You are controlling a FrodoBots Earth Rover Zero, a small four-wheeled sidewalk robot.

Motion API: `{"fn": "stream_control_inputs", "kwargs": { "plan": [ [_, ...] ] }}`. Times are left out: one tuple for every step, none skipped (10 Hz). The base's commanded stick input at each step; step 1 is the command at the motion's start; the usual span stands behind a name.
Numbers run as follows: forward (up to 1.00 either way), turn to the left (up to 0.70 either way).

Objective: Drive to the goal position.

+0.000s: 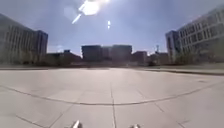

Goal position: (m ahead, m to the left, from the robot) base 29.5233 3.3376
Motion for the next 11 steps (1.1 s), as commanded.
{"fn": "stream_control_inputs", "kwargs": {
  "plan": [
    [0.85,0.04],
    [0.85,0.04],
    [0.85,0.04],
    [0.85,0.04],
    [0.85,0.04],
    [0.85,0.04],
    [0.85,0.04],
    [0.85,0.04],
    [0.85,0.04],
    [0.85,0.04],
    [0.85,0.04]
  ]
}}
